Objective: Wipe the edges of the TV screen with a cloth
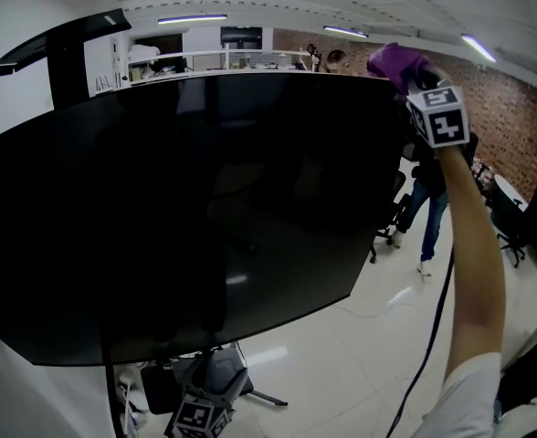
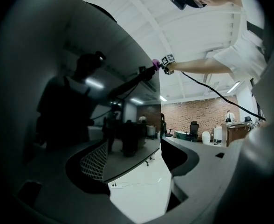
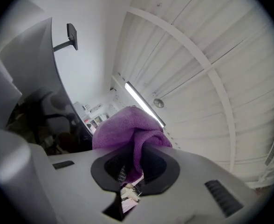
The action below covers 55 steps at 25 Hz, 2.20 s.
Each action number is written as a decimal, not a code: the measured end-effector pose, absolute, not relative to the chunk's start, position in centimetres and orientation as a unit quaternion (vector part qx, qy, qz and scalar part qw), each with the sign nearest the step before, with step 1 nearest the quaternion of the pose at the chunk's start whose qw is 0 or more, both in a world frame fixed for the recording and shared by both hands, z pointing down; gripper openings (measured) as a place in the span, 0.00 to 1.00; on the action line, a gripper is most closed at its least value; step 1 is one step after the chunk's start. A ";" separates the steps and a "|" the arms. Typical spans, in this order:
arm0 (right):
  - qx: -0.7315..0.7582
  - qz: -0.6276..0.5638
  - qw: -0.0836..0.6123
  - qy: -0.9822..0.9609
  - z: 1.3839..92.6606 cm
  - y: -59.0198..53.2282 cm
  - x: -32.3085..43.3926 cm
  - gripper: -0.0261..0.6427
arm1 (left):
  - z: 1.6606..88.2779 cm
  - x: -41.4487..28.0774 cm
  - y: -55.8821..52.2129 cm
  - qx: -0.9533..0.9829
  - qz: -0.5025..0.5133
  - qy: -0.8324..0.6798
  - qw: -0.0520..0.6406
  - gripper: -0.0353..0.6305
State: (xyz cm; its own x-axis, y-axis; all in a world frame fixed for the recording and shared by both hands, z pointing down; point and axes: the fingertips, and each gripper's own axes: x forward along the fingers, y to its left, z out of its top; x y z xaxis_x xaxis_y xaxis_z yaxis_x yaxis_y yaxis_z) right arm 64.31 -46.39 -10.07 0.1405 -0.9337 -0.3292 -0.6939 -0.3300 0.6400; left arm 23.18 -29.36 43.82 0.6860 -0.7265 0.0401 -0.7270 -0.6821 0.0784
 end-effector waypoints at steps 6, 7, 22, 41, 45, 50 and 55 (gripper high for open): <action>0.768 -0.317 0.166 -0.532 -7.8 -45.6 69.7 0.11 | 44.4 25.9 -29.4 0.925 0.010 -0.377 0.046 0.56; 0.772 -0.293 0.167 -0.539 -6.4 -45.9 70.8 0.11 | 44.5 26.2 -29.3 0.926 0.012 -0.375 0.047 0.56; 0.762 -0.206 0.061 -0.611 15.9 -46.1 69.9 0.10 | 47.2 26.1 -27.8 0.927 0.039 -0.369 0.053 0.56; 0.747 0.134 0.142 -0.635 57.3 -47.1 70.2 0.10 | 50.2 23.5 -28.4 0.916 0.040 -0.397 0.043 0.56; 0.748 0.200 0.156 -0.613 65.2 -46.6 71.6 0.11 | 49.3 23.5 -28.5 0.909 0.052 -0.405 0.080 0.56; 0.747 0.251 0.122 -0.604 68.8 -45.0 69.5 0.11 | 49.8 22.4 -27.8 0.904 0.056 -0.414 0.091 0.56; 0.738 0.267 0.072 -0.615 68.5 -44.2 65.2 0.11 | 49.4 20.7 -27.2 0.903 0.051 -0.415 0.095 0.56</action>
State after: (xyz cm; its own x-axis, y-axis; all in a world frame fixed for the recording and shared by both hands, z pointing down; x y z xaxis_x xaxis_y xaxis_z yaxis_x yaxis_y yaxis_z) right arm 65.23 -44.24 68.54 0.0999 -0.8700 0.4829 -0.9465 -0.2327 -0.2235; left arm 20.66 -27.17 49.40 0.6503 -0.7405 0.1699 -0.7596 -0.6374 0.1291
